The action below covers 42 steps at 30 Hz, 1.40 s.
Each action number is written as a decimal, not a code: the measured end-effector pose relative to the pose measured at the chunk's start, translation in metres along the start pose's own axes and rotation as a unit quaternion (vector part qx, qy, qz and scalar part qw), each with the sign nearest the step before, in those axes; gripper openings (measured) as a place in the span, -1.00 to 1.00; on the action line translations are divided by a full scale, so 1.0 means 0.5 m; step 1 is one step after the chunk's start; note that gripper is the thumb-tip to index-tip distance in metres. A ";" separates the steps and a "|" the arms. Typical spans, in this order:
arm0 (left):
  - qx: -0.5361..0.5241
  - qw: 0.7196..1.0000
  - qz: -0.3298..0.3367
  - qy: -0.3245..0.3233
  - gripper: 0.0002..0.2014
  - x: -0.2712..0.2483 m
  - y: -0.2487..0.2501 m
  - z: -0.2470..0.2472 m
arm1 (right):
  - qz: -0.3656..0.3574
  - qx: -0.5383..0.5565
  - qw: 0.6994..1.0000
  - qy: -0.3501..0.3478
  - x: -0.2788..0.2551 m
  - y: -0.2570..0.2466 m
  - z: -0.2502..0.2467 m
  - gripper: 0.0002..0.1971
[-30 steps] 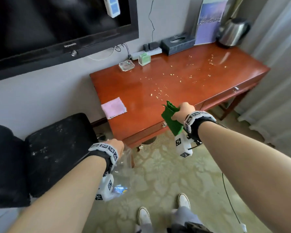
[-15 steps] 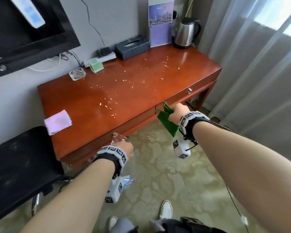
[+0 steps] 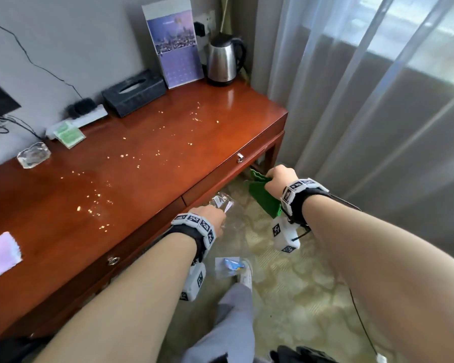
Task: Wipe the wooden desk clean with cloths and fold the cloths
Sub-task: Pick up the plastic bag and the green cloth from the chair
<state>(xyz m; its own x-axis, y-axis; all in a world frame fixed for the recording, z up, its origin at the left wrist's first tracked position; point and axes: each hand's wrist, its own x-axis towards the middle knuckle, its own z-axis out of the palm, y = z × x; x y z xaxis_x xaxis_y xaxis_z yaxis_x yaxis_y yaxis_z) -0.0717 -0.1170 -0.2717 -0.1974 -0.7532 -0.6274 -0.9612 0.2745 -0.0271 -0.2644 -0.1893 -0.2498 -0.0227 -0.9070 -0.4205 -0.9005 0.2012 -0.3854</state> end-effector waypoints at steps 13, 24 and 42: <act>-0.010 0.997 0.070 0.029 -0.81 0.309 0.033 -0.227 | 0.011 -0.044 0.999 0.005 0.326 0.035 -0.201 -0.89; -0.052 0.997 0.032 0.053 -0.82 0.411 0.036 -0.284 | -0.118 -0.131 0.974 -0.143 0.441 0.045 -0.202 -0.34; -0.223 0.957 -0.091 0.159 -0.75 0.437 0.042 -0.288 | -0.198 -0.119 0.906 -0.354 0.461 0.010 -0.137 -0.75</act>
<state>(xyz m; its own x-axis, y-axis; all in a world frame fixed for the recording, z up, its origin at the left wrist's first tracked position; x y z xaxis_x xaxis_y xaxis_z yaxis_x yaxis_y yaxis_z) -0.1630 -0.3618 -0.2973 0.0008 -0.9278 -0.3730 -0.9578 -0.1079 0.2663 -0.3040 -0.4225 -0.2924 0.5310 -0.4097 -0.7417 -0.8473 -0.2504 -0.4683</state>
